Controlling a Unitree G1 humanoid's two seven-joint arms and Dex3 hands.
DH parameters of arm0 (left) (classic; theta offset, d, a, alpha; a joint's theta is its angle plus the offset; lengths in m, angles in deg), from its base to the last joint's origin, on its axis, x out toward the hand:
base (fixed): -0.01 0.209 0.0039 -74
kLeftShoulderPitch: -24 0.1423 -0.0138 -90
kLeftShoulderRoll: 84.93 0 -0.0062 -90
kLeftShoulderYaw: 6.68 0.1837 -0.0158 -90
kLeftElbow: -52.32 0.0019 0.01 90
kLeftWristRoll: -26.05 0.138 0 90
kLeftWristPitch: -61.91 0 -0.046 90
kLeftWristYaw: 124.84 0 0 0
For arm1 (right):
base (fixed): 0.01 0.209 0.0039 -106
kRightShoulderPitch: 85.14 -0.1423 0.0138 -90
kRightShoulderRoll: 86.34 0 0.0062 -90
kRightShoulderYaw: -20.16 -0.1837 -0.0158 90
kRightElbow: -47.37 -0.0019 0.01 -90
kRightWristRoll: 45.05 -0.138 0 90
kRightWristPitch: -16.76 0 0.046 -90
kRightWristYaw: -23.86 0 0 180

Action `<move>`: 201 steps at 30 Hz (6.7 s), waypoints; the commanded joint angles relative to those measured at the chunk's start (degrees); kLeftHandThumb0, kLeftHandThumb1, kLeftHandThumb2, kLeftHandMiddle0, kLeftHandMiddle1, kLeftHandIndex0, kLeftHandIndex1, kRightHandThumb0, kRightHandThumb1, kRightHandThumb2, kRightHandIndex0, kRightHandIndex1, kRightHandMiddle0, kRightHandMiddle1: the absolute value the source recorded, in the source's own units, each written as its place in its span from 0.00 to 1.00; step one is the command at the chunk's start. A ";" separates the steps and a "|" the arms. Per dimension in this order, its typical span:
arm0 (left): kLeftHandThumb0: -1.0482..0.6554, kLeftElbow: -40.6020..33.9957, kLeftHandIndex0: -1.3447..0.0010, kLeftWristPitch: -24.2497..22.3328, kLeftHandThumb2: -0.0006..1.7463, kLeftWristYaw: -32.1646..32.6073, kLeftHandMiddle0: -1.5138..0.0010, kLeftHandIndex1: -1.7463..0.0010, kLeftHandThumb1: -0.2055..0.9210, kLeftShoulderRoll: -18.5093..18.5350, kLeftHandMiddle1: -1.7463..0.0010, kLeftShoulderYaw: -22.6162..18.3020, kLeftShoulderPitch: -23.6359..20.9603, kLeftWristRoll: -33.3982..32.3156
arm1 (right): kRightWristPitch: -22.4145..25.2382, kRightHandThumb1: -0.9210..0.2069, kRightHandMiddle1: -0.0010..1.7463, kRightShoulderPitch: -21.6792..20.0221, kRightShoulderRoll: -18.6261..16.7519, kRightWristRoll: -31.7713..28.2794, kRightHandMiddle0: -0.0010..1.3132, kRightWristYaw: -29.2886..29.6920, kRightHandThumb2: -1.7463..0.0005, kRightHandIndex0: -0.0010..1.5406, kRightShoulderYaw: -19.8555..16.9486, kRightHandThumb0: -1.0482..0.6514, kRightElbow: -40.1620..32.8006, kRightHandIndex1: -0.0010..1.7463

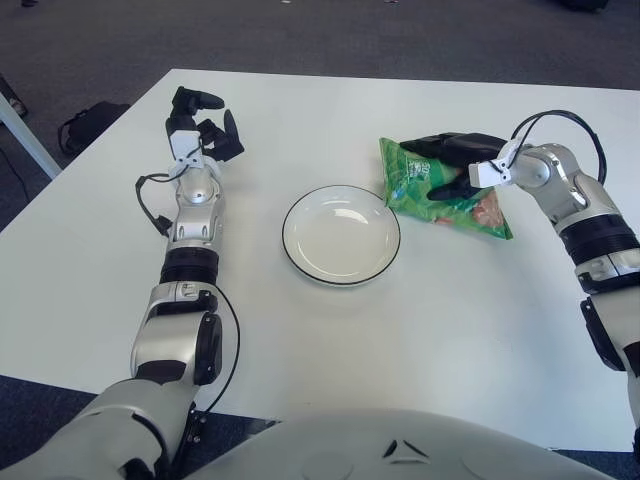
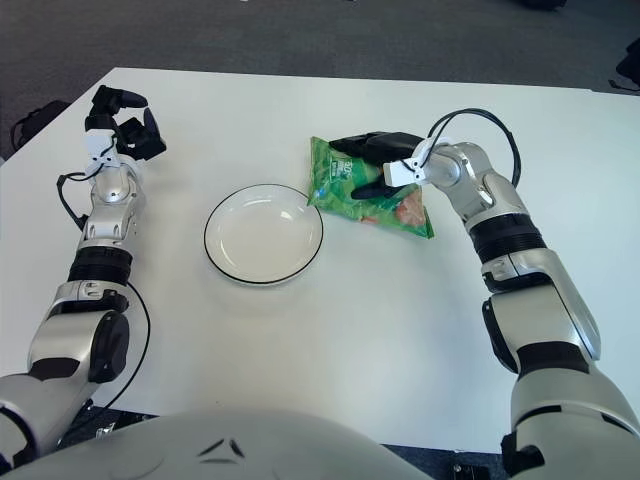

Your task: Put the snack into the plate.

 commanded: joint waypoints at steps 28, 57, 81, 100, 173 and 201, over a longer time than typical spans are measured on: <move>0.34 -1.90 0.58 -1.17 0.72 0.26 0.26 0.00 0.51 0.70 0.00 -0.65 1.50 0.07 | 6.27 0.23 0.82 5.26 -0.62 10.26 0.04 20.50 0.62 0.00 1.85 0.20 -0.04 0.77; 0.35 -1.94 0.60 -1.23 0.69 0.52 0.32 0.00 0.54 0.26 0.00 -0.45 1.56 0.22 | 9.98 0.72 1.00 6.86 -3.75 0.07 0.42 30.19 0.13 0.52 -7.35 0.62 -6.36 0.93; 0.35 0.41 0.60 -1.57 0.69 -2.48 0.25 0.00 0.54 -1.17 0.00 0.43 1.39 -1.28 | 8.74 0.80 1.00 -3.28 -10.67 0.19 0.47 32.73 0.05 0.53 -7.85 0.62 -9.06 1.00; 0.36 -3.30 0.63 -4.95 0.65 -7.41 0.21 0.00 0.59 -3.39 0.00 3.82 4.38 -1.62 | 2.39 0.82 1.00 -11.38 -16.29 2.43 0.49 28.00 0.03 0.54 -1.66 0.62 -5.46 1.00; 0.35 5.67 0.60 13.24 0.68 -4.44 0.31 0.00 0.55 -7.32 0.00 8.60 7.21 3.69 | -1.34 0.53 0.42 -6.99 -16.12 -20.83 0.00 -24.49 0.44 0.00 4.44 0.38 -19.69 0.18; 0.35 8.66 0.61 16.25 0.67 -0.71 0.30 0.00 0.57 -6.09 0.00 10.93 8.06 4.42 | -9.88 0.32 0.08 -9.17 -13.09 -19.88 0.00 -23.53 0.66 0.00 2.51 0.21 -11.49 0.00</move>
